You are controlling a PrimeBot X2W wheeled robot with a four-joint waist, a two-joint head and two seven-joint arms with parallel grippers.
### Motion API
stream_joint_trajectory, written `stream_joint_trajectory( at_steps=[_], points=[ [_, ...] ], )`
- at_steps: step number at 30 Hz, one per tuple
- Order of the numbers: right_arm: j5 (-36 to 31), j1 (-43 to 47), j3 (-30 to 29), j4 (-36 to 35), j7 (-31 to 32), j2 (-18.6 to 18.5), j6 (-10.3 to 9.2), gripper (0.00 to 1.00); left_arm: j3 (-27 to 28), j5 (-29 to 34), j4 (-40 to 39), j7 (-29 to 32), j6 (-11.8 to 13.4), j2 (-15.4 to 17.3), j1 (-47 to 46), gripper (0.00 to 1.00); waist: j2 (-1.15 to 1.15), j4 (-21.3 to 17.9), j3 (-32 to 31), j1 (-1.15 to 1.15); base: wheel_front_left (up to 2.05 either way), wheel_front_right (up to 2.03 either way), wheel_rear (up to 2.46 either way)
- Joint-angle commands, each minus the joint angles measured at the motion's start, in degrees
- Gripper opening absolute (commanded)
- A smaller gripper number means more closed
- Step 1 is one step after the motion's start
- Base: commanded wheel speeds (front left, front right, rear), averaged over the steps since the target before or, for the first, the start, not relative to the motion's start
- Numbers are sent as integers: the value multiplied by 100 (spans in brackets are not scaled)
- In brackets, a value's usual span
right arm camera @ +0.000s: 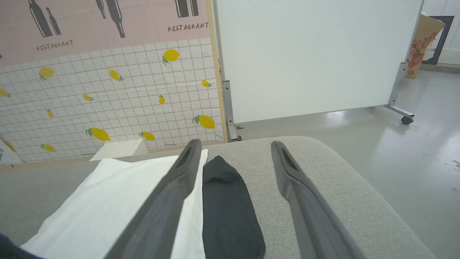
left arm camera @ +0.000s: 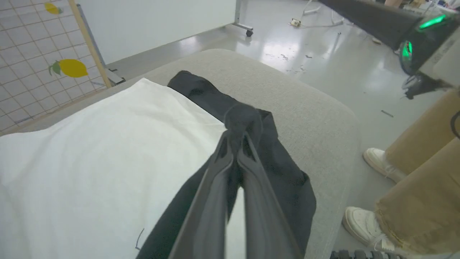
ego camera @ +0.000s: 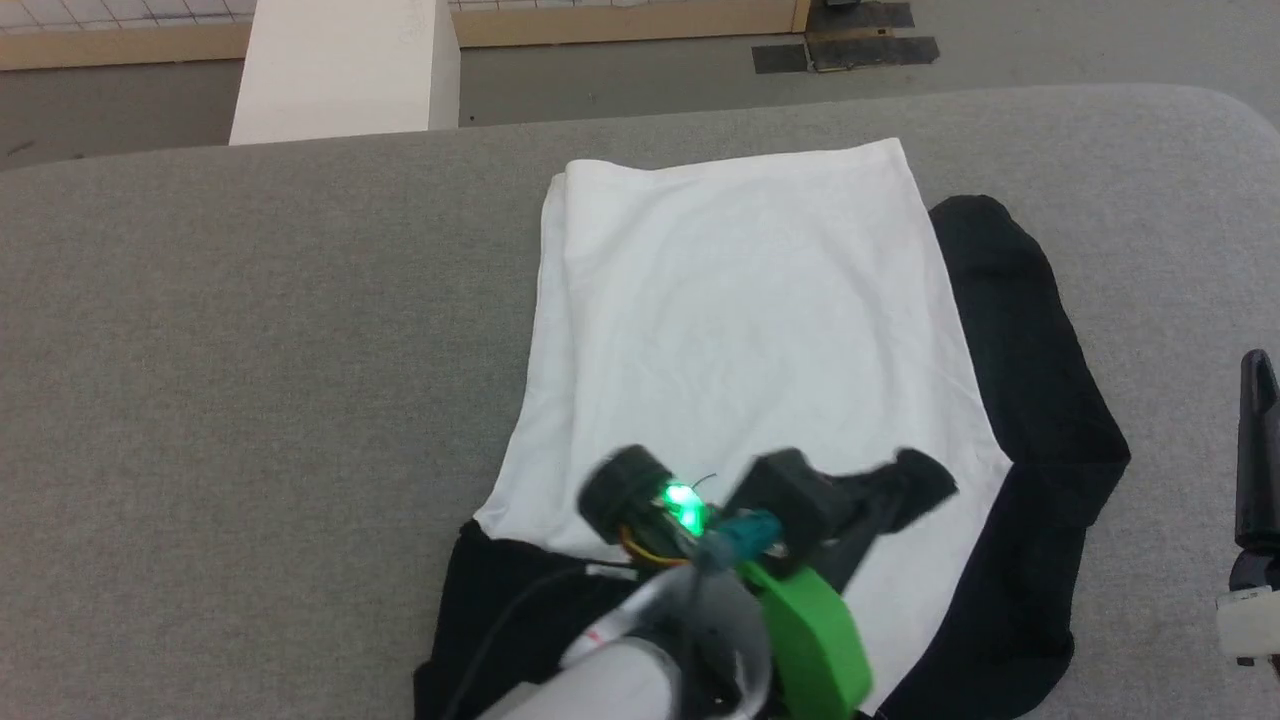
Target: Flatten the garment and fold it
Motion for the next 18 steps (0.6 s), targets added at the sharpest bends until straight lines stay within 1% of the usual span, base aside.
stream_joint_trajectory(
  at_steps=[1,4,6,10,13,16,18],
  points=[
    [55,-95,3,-20,-42,5,-8,100,-194,109,334,-57,-159,-143,-212,0,0,-34,64,0,0,0,0],
    [78,-133,57,13,-49,5,-8,100,-635,227,1276,-144,-431,-396,-418,0,0,-103,142,0,0,0,0],
    [86,-159,110,41,-47,5,-8,100,-854,261,1875,-174,-551,-498,-503,0,0,-165,194,0,0,0,0],
    [84,-196,165,75,-50,5,-8,100,-1147,224,2796,-264,-705,-627,-663,0,0,-280,312,0,0,0,0],
    [69,-212,163,103,-52,5,-8,100,-1320,136,3344,-242,-747,-665,-746,0,0,-336,375,0,0,0,0],
    [78,-244,208,132,-57,5,-8,100,-1499,76,3891,-159,-726,-677,-860,0,0,-399,429,0,0,0,0],
    [81,-262,246,157,-51,5,-8,100,-1594,-10,4091,-201,-663,-679,-928,0,0,-424,449,0,0,0,0]
  ],
)
